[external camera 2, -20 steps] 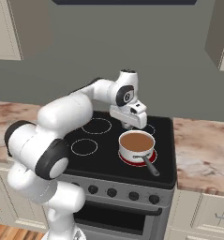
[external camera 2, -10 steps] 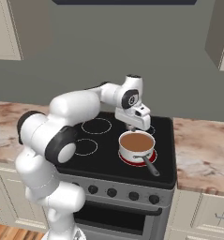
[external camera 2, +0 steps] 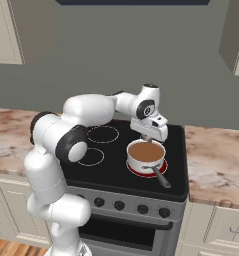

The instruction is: Pick up the sugar cube(s) and place them in the saucepan with hot chocolate.

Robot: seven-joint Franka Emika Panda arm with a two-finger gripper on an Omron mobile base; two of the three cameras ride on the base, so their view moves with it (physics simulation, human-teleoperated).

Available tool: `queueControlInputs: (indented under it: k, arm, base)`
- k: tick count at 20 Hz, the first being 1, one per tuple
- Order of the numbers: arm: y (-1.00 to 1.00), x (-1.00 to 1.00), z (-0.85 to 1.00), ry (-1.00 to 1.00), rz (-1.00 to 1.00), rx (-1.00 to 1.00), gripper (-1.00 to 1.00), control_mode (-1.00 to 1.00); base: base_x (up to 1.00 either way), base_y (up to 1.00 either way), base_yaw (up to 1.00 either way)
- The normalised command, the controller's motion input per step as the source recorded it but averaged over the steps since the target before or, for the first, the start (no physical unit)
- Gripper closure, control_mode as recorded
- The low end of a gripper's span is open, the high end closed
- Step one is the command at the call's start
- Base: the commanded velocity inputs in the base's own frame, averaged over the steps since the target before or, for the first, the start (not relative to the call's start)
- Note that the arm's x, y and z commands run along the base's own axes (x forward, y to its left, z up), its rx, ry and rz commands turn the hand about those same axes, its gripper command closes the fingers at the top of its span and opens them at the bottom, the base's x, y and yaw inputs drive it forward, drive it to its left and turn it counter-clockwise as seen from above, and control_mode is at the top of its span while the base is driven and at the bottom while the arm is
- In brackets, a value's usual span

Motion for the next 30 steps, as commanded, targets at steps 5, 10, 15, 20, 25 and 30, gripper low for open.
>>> queueControlInputs:
  k: [5,10,15,20,25,30]
  arm:
    - [-0.19,0.31,-0.32,0.00,0.01,0.00,1.00,-1.00]
    - [-0.11,0.26,-0.10,0.00,0.02,0.01,1.00,-1.00]
    - [-0.03,0.26,-0.02,0.00,0.00,0.02,-1.00,-1.00]
    - [0.00,0.05,0.00,0.00,0.00,0.00,-1.00,-1.00]
    - [0.07,0.01,0.00,0.00,0.00,0.00,-1.00,-1.00]
    - [0.37,-0.29,0.00,0.00,0.00,0.00,-1.00,-1.00]
  base:
    - [0.00,0.00,0.00]
    - [0.00,0.00,0.00]
    - [0.00,0.00,0.00]
    - [0.00,0.00,0.00]
    - [0.00,0.00,0.00]
    - [0.00,0.00,0.00]
